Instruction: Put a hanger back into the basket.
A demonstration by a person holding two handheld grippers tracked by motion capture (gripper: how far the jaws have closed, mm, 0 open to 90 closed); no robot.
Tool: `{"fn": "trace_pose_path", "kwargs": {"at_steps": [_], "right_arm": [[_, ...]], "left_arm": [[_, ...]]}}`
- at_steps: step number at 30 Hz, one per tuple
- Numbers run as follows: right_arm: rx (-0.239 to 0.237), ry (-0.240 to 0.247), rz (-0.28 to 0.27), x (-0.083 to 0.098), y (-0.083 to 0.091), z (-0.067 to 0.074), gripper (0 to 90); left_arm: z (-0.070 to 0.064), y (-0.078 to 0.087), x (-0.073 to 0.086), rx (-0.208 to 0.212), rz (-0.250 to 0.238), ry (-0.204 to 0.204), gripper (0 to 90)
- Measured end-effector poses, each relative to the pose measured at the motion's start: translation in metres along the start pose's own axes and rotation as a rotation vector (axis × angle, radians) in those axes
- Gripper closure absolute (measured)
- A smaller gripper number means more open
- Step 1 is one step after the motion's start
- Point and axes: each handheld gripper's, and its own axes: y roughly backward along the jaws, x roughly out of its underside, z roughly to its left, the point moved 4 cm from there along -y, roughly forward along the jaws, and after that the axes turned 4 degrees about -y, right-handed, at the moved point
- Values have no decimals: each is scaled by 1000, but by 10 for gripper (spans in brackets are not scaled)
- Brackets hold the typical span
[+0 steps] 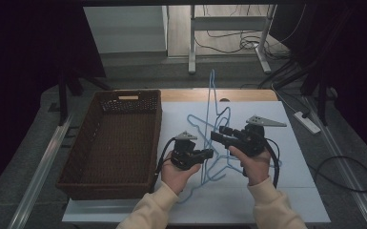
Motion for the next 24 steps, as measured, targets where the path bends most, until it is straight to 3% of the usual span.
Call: {"fn": "trace_pose_path", "kwargs": {"at_steps": [2,4,6,7,11,15,17,20,24], "right_arm": [[20,37,16,3,3,2,337],[37,69,19,5,6,3,311],[33,88,14,7,10,4,282],[6,113,-4,8,16,3,251],[-10,129,-25,11,31,-4,216],[-19,152,-51,14,45,-9,240],[-6,163,-70,16,55,-13,249],[14,142,-80,20,67,-23,248],[49,135,-65,27,74,-35,245]], "left_arm": [[1,1,-1,5,0,7,865],[1,2,-1,12,2,12,864],[1,3,-2,24,12,13,865],[-1,4,-3,34,23,11,865],[-3,6,-5,41,32,7,865],[-7,13,-11,48,29,-4,865],[-9,17,-15,54,25,-8,865],[-15,23,-22,60,23,-22,865],[-21,31,-32,74,31,-42,865]]}}
